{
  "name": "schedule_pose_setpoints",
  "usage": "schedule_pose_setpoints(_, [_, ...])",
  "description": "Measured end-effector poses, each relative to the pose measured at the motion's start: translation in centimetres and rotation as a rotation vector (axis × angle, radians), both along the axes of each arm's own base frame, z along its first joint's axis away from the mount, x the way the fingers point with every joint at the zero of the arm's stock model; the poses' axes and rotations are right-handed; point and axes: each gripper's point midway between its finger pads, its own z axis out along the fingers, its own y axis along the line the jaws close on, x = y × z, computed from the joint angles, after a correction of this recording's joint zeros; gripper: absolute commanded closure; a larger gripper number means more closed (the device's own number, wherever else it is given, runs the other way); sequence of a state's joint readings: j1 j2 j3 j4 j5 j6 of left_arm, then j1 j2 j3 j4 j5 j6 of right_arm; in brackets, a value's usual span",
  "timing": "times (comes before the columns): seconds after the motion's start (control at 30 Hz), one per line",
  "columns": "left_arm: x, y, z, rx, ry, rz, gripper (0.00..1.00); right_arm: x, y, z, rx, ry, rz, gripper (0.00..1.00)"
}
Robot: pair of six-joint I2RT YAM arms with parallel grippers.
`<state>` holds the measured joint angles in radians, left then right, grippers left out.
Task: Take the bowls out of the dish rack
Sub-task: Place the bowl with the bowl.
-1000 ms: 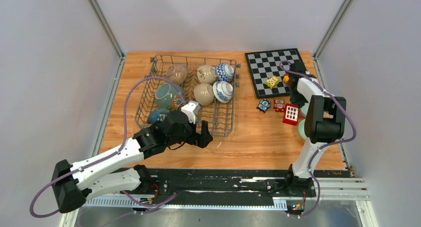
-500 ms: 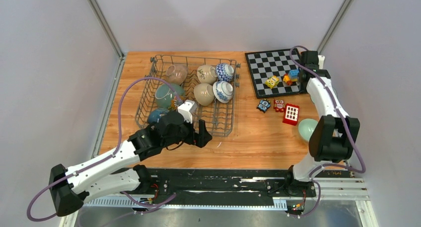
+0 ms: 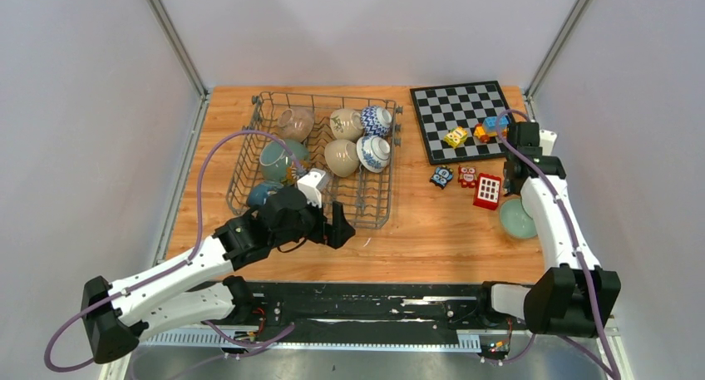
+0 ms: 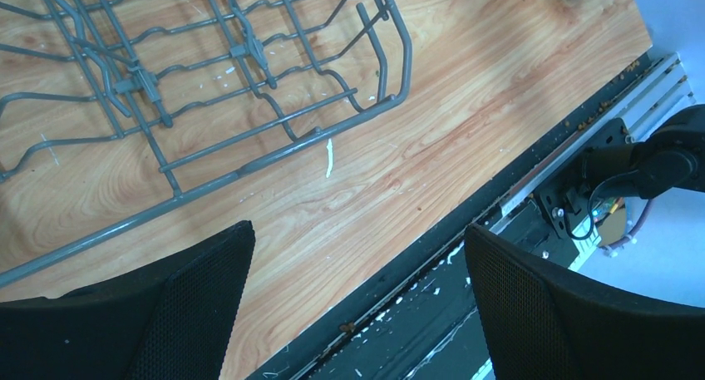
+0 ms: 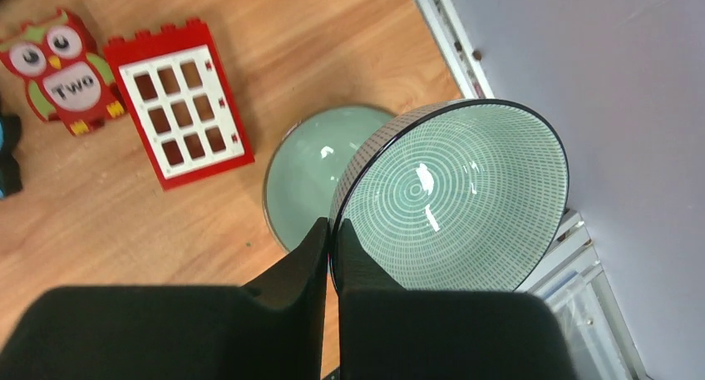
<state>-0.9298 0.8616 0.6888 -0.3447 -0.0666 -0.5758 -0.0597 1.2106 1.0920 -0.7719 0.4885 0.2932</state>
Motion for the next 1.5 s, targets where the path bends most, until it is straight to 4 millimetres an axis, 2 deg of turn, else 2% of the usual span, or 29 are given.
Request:
schedule_pose_setpoints(0.3, [-0.4,0.1,-1.4,0.026,0.029,-0.011,0.03,-1.4,2.8,-3.5,0.024,0.105,0.054,0.97])
schedule_pose_setpoints(0.47, [-0.5,0.3,-1.3,0.016,0.024,-0.006,0.03,-1.2,2.9,-5.3,0.026,0.163,0.038,0.97])
schedule_pose_setpoints(0.63, [-0.7,0.6,-2.1,0.026,0.043,0.004,0.03,-0.8,2.8,-6.9,0.017,0.214,0.023,0.97])
schedule_pose_setpoints(1.27, [-0.8,0.7,-4.0,0.068,0.088,0.011,0.03,-0.5,2.5,-9.7,0.019,0.251,0.013,0.96])
schedule_pose_setpoints(1.37, [-0.8,0.7,-4.2,0.07,0.096,0.014,0.03,-0.5,2.4,-9.8,0.028,0.251,0.015,0.93])
schedule_pose_setpoints(1.5, [-0.9,0.7,-4.5,0.073,0.102,0.015,0.03,-0.4,2.2,-10.0,0.032,0.242,0.018,0.83])
